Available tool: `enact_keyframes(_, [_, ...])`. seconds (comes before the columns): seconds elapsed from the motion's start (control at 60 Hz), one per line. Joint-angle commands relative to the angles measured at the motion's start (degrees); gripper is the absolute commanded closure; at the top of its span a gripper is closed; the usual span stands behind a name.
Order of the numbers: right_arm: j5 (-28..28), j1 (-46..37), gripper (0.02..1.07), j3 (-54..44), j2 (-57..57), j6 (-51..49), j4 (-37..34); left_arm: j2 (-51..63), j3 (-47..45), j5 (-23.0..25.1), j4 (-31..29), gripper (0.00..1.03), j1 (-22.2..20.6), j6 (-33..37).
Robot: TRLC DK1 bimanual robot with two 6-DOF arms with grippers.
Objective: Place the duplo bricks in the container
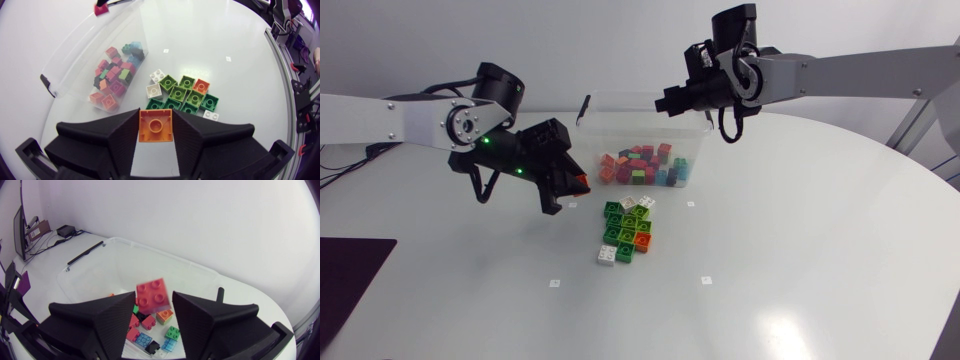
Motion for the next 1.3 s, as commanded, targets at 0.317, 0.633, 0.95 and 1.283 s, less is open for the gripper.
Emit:
enact_keyframes(0.317, [1.5, 0.4, 0.12, -6.1, -8.1, 1.4, -0.1, -2.4, 9.4, 1.2, 3.2, 0.71, 1.1, -11.2])
enact_keyframes(0.633, [1.9, 1.1, 0.12, -18.7, -19.3, 0.9, 1.7, 2.8, 14.9, 1.2, 11.3, 0.71, 1.1, -21.1])
enact_keyframes(0.95, [1.7, 3.0, 0.12, -31.8, -27.3, -2.5, 4.7, 9.2, 22.2, -0.5, 15.0, 0.71, 0.3, -28.9])
enact_keyframes(1.283, [0.9, 5.8, 0.12, -39.2, -29.7, -3.9, 4.7, 16.4, 27.9, -3.8, 18.0, 0.71, -2.0, -32.2])
